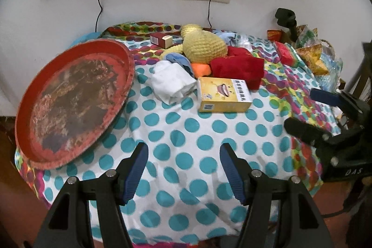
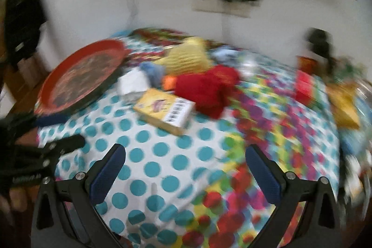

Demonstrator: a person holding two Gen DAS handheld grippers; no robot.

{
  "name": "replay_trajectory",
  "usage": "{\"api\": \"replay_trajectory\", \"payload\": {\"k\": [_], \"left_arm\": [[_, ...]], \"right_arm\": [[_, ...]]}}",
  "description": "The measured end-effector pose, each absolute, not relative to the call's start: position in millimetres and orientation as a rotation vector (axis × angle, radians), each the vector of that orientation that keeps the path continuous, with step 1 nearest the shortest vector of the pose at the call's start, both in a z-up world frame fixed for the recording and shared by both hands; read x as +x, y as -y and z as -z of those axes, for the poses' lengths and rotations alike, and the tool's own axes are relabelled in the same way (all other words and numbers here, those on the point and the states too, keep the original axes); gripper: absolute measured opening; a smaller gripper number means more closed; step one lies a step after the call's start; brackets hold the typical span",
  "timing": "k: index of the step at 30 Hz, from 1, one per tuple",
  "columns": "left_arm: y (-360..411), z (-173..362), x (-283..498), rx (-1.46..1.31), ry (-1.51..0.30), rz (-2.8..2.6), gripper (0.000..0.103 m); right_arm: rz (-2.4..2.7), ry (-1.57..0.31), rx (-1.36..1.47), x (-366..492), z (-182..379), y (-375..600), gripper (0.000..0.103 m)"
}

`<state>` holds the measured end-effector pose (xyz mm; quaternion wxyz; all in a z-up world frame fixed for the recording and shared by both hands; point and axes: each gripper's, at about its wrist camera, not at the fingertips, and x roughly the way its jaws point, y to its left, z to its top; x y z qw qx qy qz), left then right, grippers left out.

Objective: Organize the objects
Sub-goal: 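Reach the right gripper to the yellow medicine box and grasp it, then grasp the white towel with the left gripper while the right gripper holds the box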

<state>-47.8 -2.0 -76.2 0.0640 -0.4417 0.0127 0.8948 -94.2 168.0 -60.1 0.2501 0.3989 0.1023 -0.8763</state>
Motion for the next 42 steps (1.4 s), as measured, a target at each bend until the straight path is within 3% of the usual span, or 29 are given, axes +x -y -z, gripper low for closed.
{"api": "replay_trajectory", "payload": {"k": [8,12,20,23,25,31,42], "left_arm": [[8.9,86.7,-68.5,-1.334,-0.076,-2.691,0.066],[8.1,88.4,-75.9,-1.324,-0.110,-2.684,0.066],[7.9,91.2,-93.6,-1.316,-0.087,-2.653,0.066],[6.4,92.4,-101.8,-1.316,-0.058,-2.643,0.066],[4.6,93.9,-109.6,-1.329,-0.043,-2.638,0.066],[1.4,99.1,-130.6,-1.368,0.022,-2.621,0.066],[-14.2,109.0,-157.8,-1.409,0.031,-2.637,0.066]], "right_arm": [[2.132,-0.324,1.117,-148.6,85.2,-134.5,0.101],[2.042,-0.492,1.098,-162.2,94.2,-110.0,0.095],[1.926,-0.671,1.064,-182.4,111.3,-84.8,0.094],[1.919,-0.660,1.036,-181.9,112.4,-85.9,0.087],[1.909,-0.637,1.032,-180.7,113.4,-87.6,0.069],[1.861,-0.611,1.042,-171.6,123.6,-87.1,0.051],[2.109,-0.442,1.037,-170.9,119.8,-141.7,0.050]]}}
